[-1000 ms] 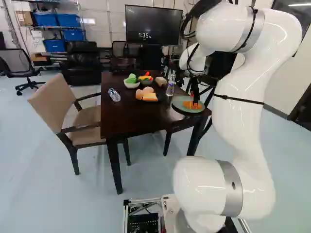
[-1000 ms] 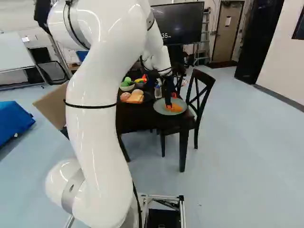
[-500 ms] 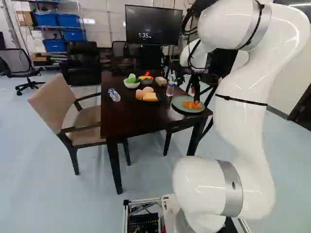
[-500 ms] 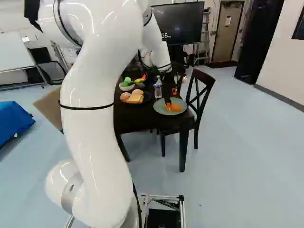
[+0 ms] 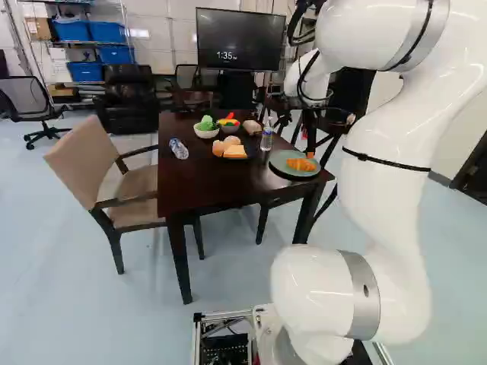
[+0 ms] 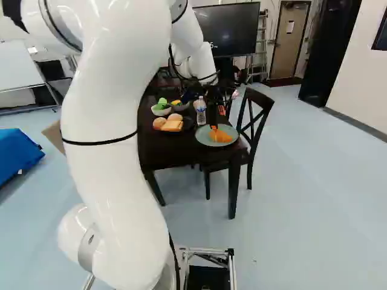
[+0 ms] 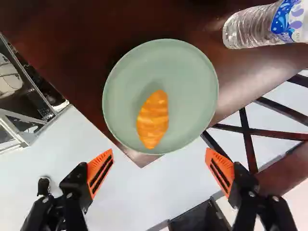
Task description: Move the croissant to the empty plate
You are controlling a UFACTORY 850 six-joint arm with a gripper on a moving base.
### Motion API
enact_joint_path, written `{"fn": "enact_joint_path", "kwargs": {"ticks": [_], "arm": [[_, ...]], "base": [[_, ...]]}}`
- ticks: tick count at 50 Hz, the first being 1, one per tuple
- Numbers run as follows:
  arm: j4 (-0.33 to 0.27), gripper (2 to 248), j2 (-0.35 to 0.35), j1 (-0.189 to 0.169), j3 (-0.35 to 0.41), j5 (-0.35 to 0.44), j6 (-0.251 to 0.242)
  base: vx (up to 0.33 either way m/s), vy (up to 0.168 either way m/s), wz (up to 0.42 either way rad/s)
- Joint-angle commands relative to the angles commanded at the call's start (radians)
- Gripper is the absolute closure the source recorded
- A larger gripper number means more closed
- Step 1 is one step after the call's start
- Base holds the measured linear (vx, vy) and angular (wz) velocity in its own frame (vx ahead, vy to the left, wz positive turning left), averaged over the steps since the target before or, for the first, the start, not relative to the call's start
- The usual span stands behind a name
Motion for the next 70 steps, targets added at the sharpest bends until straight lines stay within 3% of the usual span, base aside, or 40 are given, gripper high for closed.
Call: {"fn": "enact_joint_path", "kwargs": {"ticks": [33, 51, 70], "arm": [[0.019, 3, 0.252, 0.037, 0.192, 0.0, 0.0], [0.115, 3, 0.371, 0.062, 0.26, 0.0, 0.0], [0.259, 3, 0.438, 0.106, 0.271, 0.0, 0.0]], "base": [[0.0, 0.0, 0.0], [0.0, 0.0, 0.0], [0.0, 0.0, 0.0]]}}
